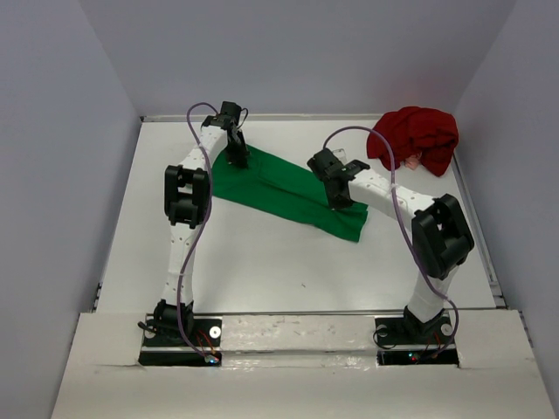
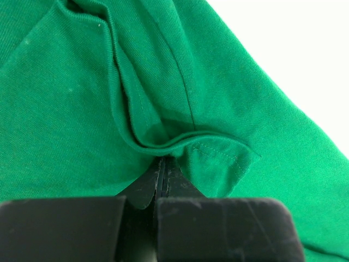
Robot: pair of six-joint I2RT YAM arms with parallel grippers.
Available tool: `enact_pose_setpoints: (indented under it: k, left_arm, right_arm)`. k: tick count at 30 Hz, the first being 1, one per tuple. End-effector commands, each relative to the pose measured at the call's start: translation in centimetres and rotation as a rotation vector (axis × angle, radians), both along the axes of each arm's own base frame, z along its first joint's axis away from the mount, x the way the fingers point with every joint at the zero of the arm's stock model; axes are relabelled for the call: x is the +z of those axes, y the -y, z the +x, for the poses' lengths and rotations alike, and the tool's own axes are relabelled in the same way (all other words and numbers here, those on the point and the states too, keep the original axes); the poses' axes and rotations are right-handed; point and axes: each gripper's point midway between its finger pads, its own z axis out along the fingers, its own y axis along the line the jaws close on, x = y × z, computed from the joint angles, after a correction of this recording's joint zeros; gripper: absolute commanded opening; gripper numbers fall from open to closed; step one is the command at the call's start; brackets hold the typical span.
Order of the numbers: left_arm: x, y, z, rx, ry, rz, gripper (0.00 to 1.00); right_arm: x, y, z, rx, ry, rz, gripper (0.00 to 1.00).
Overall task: Fold and stack the t-shirts
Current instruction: Fold the tshirt
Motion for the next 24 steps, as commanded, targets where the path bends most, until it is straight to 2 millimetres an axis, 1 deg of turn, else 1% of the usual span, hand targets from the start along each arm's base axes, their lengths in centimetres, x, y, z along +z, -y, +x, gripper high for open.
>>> enact_pose_setpoints:
  k: [1, 3, 5, 6, 9, 10, 11, 13, 14, 15, 17, 18, 19, 20, 21, 22, 23, 24]
  left_arm:
    - [0.0, -0.1, -0.6, -0.007, -0.022, 0.007, 0.0]
    - [0.4, 0.0, -0.4, -0.01, -0.003, 0.0, 0.0]
    - [0.3, 0.0, -0.5, -0.013, -0.005, 0.001, 0.0]
    - [0.4, 0.0, -0.5, -0.016, -0.004, 0.001, 0.0]
    - [0.5, 0.1, -0.5, -0.024, -0.003, -0.004, 0.0]
    - [0.5, 0.1, -0.4, -0.025, -0.001, -0.004, 0.0]
    - [0.7, 0.1, -0.4, -0.027, 0.005, -0.006, 0.0]
    - [0.7, 0.2, -0.4, -0.028, 0.005, -0.007, 0.0]
    - [0.7, 0.2, -0.4, -0.029, 0.006, -0.01, 0.0]
    - [0.8, 0.3, -0.3, -0.03, 0.008, -0.012, 0.0]
    - [0.7, 0.4, -0.4, -0.031, 0.005, -0.018, 0.0]
    - [0.6, 0.4, -0.5, -0.032, 0.001, -0.018, 0.0]
    - [0.6, 0.4, -0.5, -0.032, 0.002, -0.019, 0.0]
    - [0.8, 0.4, -0.4, -0.032, 0.011, -0.02, 0.0]
    - [0.6, 0.4, -0.5, -0.032, 0.008, -0.02, 0.0]
    - [0.6, 0.4, -0.6, -0.032, 0.006, -0.021, 0.0]
    - [0.6, 0.4, -0.6, -0.033, 0.008, -0.022, 0.0]
    - [0.6, 0.4, -0.6, -0.034, 0.008, -0.022, 0.0]
  right_arm:
    - [0.7, -0.1, 1.7, -0.007, 0.062, -0.019, 0.0]
    - [0.7, -1.4, 2.4, 0.037, 0.084, 0.034, 0.0]
    - [0.5, -3.2, 2.9, 0.114, 0.061, 0.15, 0.0]
    - [0.3, -5.5, 2.7, 0.181, 0.043, 0.255, 0.0]
    - [0.0, -7.2, 2.9, 0.259, 0.004, 0.362, 0.0]
    - [-0.1, -7.8, 2.7, 0.285, -0.016, 0.384, 0.0]
    - [-0.9, -7.6, 2.8, 0.287, -0.037, 0.381, 0.0]
    - [-1.0, -7.3, 3.3, 0.287, -0.035, 0.373, 0.0]
    - [-1.2, -6.6, 3.8, 0.263, -0.029, 0.359, 0.0]
    - [-1.2, -6.5, 4.1, 0.257, -0.024, 0.347, 0.0]
    - [-1.0, -4.3, 5.9, 0.19, 0.008, 0.318, 0.0]
    - [-0.8, -3.7, 6.3, 0.174, 0.016, 0.318, 0.0]
    - [-0.8, -3.2, 6.8, 0.158, 0.019, 0.326, 0.0]
    - [-0.2, -3.0, 7.6, 0.146, 0.036, 0.339, 0.0]
    - [0.0, -2.9, 8.0, 0.147, 0.037, 0.362, 0.0]
    - [0.5, -2.1, 8.9, 0.133, 0.05, 0.372, 0.0]
    - [0.9, -1.7, 9.4, 0.124, 0.064, 0.371, 0.0]
    - [1.2, -1.8, 9.6, 0.13, 0.073, 0.369, 0.0]
